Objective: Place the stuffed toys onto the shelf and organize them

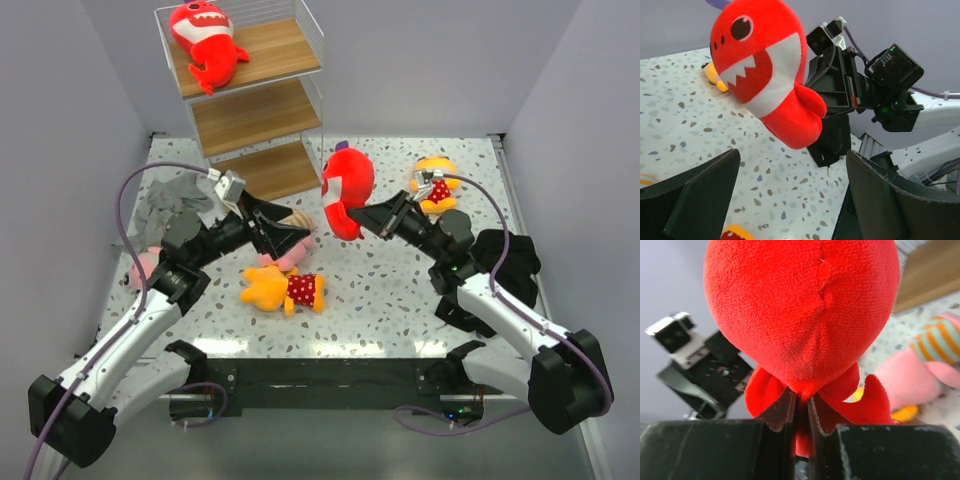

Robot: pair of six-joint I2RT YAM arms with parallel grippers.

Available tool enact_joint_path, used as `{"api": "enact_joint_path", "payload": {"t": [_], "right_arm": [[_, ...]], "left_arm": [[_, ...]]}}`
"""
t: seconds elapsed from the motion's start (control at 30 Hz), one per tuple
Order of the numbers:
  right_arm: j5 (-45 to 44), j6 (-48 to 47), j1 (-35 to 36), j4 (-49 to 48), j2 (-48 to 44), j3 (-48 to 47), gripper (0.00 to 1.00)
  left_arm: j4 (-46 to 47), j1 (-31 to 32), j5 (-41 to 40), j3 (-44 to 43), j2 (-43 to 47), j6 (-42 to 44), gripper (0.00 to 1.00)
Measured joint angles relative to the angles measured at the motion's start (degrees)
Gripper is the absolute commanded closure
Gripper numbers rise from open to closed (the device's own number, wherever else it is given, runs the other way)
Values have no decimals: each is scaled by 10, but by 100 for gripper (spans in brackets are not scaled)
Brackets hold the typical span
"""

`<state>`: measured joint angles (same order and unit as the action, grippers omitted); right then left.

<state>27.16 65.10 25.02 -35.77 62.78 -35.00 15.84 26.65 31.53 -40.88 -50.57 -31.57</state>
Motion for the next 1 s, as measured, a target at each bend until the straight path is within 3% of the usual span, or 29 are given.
{"api": "enact_joint_path", "payload": {"t": [0.27, 0.4, 0.63, 1.0], "right_arm": [[1, 161, 0, -208, 12, 33, 89], [4, 198, 0, -257, 32, 36, 89], [5, 214, 0, -285, 35, 38, 89], [5, 214, 0, -280, 29, 38, 89]], "left_arm": [[147, 0, 44, 0, -68, -100, 17], [184, 10, 59, -6, -106, -130, 18], [170, 58, 48, -57, -131, -113, 21], [134, 81, 9, -84, -163, -70, 32]]}}
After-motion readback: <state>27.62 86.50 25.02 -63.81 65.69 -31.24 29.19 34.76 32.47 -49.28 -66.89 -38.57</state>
